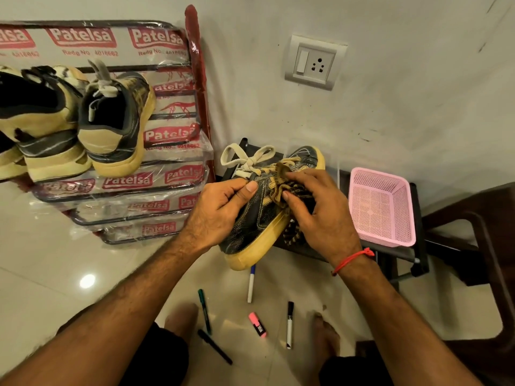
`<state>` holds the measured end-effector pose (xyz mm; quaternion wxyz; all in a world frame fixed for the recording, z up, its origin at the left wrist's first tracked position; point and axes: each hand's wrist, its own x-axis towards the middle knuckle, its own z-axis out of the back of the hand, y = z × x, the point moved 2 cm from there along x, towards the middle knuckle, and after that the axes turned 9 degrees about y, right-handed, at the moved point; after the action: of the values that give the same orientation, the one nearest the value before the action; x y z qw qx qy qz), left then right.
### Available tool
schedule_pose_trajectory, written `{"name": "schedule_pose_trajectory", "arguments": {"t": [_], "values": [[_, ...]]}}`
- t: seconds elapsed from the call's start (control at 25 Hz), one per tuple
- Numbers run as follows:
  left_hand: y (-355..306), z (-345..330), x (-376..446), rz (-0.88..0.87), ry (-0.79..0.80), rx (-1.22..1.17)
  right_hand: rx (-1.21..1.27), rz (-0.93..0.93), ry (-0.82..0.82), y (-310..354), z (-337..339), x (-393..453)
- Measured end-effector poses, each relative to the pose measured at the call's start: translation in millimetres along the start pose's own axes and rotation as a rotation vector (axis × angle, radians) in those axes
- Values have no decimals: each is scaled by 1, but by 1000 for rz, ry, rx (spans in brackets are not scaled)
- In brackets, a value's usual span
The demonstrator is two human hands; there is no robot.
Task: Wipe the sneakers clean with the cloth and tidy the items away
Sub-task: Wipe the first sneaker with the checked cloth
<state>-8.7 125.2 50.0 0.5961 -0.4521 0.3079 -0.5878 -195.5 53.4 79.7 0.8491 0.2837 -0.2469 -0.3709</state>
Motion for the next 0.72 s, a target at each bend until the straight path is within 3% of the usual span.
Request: {"name": "schedule_pose_trajectory", "arguments": {"t": [0.28,0.52,0.72], "values": [[-52,8,-27,-27,-118,269,47,21,-34,39,21,-32],[-122,13,-86,3,-124,214,125,123,-118,98,59,-95],[-158,26,-134,-42,-91,313,168,129,-189,143,62,-151]]}}
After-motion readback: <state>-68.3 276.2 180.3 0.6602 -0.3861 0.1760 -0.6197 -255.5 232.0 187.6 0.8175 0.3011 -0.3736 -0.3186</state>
